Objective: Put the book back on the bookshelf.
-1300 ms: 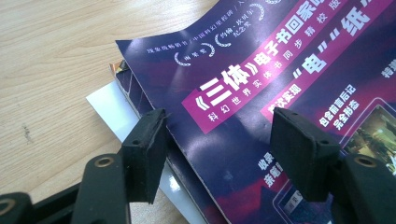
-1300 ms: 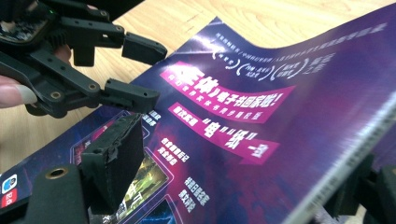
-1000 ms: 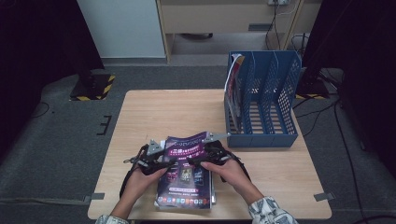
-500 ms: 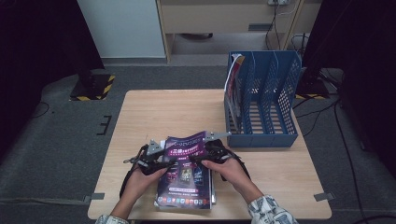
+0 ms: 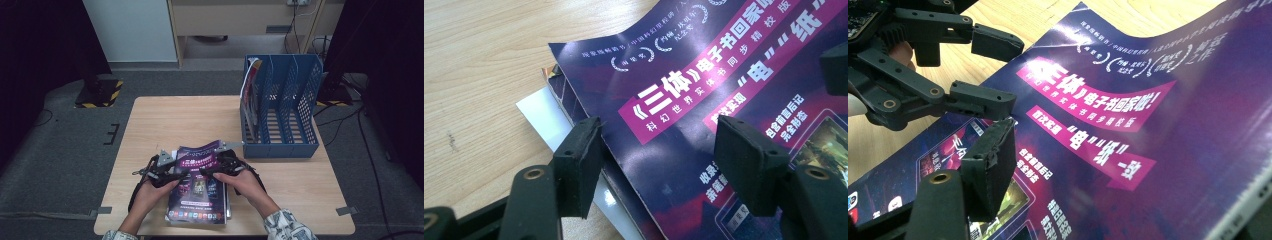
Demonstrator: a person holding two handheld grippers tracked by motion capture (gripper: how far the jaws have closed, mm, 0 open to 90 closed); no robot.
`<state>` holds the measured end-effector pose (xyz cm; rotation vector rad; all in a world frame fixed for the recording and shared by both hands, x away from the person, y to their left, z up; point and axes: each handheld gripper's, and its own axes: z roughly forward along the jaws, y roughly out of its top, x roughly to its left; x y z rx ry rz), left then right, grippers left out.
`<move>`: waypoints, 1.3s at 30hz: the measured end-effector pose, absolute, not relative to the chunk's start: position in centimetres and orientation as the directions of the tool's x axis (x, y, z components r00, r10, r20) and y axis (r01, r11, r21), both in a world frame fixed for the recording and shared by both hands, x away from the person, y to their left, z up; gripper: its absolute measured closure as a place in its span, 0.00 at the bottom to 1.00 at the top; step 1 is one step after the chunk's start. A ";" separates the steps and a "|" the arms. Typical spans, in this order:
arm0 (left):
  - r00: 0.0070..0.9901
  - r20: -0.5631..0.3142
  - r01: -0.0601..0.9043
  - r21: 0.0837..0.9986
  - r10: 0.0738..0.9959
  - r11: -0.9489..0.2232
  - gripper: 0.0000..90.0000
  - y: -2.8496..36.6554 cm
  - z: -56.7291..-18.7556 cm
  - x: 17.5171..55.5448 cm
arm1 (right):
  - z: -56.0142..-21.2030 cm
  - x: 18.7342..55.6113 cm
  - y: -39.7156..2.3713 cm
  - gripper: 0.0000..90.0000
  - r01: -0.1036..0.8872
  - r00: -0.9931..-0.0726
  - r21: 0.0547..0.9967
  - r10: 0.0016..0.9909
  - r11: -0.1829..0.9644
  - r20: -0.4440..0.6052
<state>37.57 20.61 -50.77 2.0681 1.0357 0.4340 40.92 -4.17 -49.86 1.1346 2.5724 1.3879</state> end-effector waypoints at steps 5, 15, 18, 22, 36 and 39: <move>0.611 -0.036 0.528 0.762 0.791 -0.374 0.40 20.6 -50.8 37.6 | -49.8 41.0 -3.9 0.33 0.589 -0.738 0.729 0.599 0.349 0.310; 0.610 -0.037 0.529 0.762 0.791 -0.373 0.40 20.6 -50.8 37.6 | -50.1 41.2 -3.4 0.33 0.610 -0.723 0.717 0.608 0.337 0.329; 0.610 -0.038 0.529 0.763 0.792 -0.371 0.40 20.6 -50.8 37.5 | -50.1 41.3 -3.5 0.35 0.612 -0.721 0.716 0.609 0.336 0.330; 0.608 -0.040 0.531 0.763 0.793 -0.368 0.37 20.5 -50.8 37.6 | -50.1 41.3 -3.6 0.46 0.625 -0.708 0.711 0.619 0.324 0.340; 0.606 -0.043 0.524 0.773 0.795 -0.357 0.35 20.6 -50.6 37.6 | -48.6 41.6 -4.1 0.78 0.642 -0.675 0.721 0.637 0.259 0.372; 0.603 -0.050 0.526 0.775 0.796 -0.350 0.34 20.7 -50.5 37.6 | -48.2 41.6 -4.2 0.83 0.623 -0.688 0.739 0.628 0.256 0.363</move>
